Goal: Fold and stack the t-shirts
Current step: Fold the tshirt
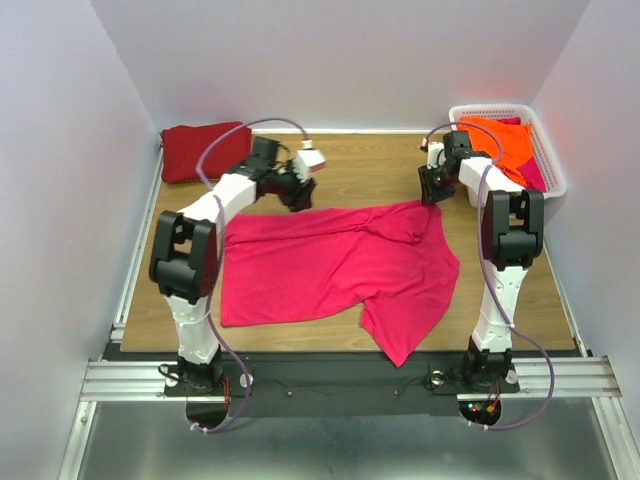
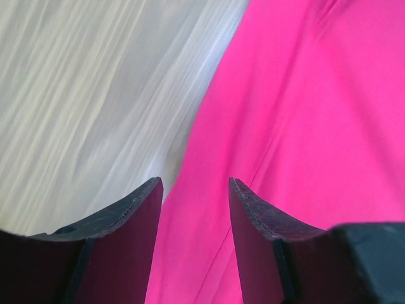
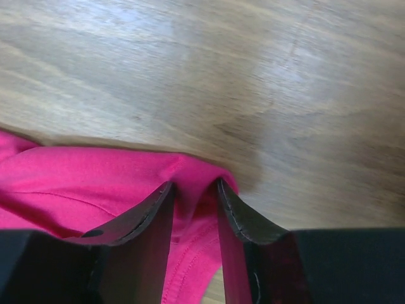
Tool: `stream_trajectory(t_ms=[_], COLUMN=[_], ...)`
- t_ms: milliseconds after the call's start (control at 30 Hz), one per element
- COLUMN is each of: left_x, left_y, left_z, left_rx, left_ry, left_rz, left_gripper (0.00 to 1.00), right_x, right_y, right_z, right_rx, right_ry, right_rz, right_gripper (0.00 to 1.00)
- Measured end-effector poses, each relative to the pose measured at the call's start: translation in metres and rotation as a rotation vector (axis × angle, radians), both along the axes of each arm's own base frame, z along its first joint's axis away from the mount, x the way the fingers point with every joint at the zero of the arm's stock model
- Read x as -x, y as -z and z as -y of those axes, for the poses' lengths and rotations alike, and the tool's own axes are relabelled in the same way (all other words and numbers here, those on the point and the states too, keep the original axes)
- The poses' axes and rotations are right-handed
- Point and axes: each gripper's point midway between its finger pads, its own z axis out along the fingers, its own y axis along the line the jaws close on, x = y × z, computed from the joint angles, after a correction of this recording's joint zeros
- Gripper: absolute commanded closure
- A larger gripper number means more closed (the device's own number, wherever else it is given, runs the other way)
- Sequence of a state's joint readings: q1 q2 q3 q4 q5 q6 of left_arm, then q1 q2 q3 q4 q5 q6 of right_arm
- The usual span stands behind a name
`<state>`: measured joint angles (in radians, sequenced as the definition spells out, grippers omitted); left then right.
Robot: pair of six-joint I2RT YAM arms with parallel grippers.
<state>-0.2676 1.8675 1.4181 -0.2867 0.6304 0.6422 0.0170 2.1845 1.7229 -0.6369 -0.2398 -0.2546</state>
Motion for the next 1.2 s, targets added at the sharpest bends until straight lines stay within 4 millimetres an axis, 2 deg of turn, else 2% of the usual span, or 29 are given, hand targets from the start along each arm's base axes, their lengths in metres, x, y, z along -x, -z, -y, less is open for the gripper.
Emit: stream_trajectory(t_ms=[167, 233, 367, 467, 600, 700, 800, 833, 967, 1067, 1133, 1200], left_x=[-0.015, -0.019, -0.021, -0.017, -0.009, -0.002, 0.001, 0.002, 0.003, 0.009, 0.020, 0.031], left_y=[-0.015, -0.014, -0.001, 0.014, 0.032, 0.042, 0.048, 0.049, 0.050, 0.050, 0.051, 0.048], left_z=[0.103, 0.133, 0.184, 0.205, 0.223, 0.229, 0.233, 0.233, 0.234, 0.235, 0.228, 0.223], left_rx=[0.131, 0.168, 0.225, 0.239, 0.238, 0.224, 0.215, 0.212, 0.210, 0.212, 0.198, 0.192], left_ry=[0.058, 0.068, 0.082, 0.087, 0.091, 0.088, 0.081, 0.081, 0.088, 0.125, 0.154, 0.181], left_rz=[0.001, -0.009, -0.057, -0.101, -0.144, -0.162, -0.168, -0.169, -0.168, -0.158, -0.157, -0.157], left_gripper=[0.43, 0.43, 0.43, 0.43, 0.43, 0.50, 0.70, 0.81, 1.00, 1.00, 1.00, 1.00], right_x=[-0.002, -0.004, -0.008, -0.007, -0.008, -0.009, -0.008, -0.008, -0.007, -0.006, -0.005, -0.008], right_y=[-0.001, -0.004, -0.011, -0.021, -0.042, -0.048, -0.045, -0.044, -0.028, -0.010, 0.003, 0.001], right_z=[0.005, 0.005, 0.002, -0.004, -0.009, -0.010, -0.011, -0.011, -0.011, -0.008, -0.006, -0.004], right_rx=[0.012, 0.008, -0.014, -0.049, -0.074, -0.081, -0.086, -0.087, -0.084, -0.069, -0.055, -0.043], right_ry=[0.032, 0.038, 0.046, 0.042, 0.036, 0.031, 0.029, 0.028, 0.030, 0.036, 0.040, 0.042], right_rz=[0.001, 0.005, 0.020, 0.030, 0.070, 0.083, 0.074, 0.072, 0.042, 0.006, -0.014, -0.004], right_gripper=[0.62, 0.61, 0.56, 0.55, 0.55, 0.56, 0.58, 0.59, 0.61, 0.62, 0.63, 0.63])
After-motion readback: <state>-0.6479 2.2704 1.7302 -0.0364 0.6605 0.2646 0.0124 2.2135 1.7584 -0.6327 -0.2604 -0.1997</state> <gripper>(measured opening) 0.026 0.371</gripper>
